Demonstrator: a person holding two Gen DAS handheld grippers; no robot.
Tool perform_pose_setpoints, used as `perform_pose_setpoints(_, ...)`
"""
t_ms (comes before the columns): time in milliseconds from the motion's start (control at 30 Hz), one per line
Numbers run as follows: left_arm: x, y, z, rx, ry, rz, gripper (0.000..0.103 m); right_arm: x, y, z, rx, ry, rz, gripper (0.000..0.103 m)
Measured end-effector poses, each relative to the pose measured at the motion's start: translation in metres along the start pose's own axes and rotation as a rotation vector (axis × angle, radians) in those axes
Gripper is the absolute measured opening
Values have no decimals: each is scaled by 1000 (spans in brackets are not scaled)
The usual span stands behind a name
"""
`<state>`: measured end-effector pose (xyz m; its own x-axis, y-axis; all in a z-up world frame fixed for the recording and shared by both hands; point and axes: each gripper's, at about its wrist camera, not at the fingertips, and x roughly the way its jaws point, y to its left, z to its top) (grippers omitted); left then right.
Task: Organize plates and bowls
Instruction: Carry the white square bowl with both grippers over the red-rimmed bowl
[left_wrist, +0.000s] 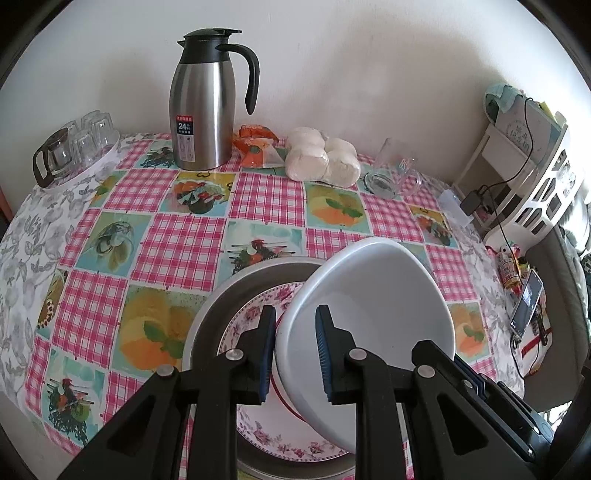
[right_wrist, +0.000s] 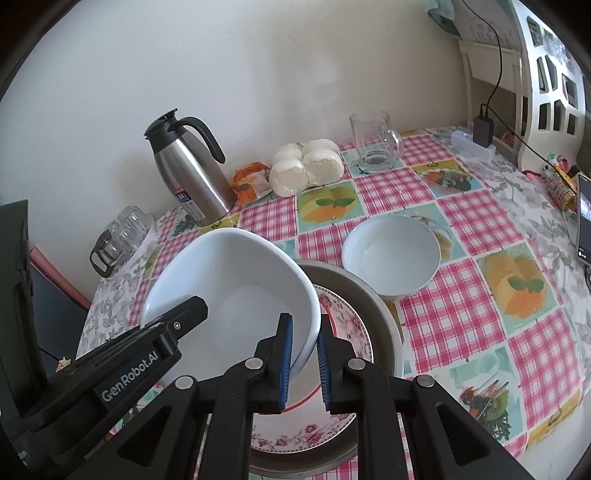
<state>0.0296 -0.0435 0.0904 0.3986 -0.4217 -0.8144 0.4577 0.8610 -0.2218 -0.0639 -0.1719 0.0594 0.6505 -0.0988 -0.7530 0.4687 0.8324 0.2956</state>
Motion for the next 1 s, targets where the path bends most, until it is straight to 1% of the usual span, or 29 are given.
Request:
perform_pose_setpoints(400,11,2,-3,-14,53,1,22,11,-2,-4,10,45,-26,16)
perform_pose_setpoints(900,15,3,-4,-21,77,8,23,20,-4,-6,23,82,-47,16)
perform_pose_setpoints(967,15,3,-4,-26,81,6,26,21,-5,-6,25,91,-55,16)
perform_pose_setpoints(1000,15,3,-5,-30,84,-2,28,22,-5,-7,23,95,-60,16)
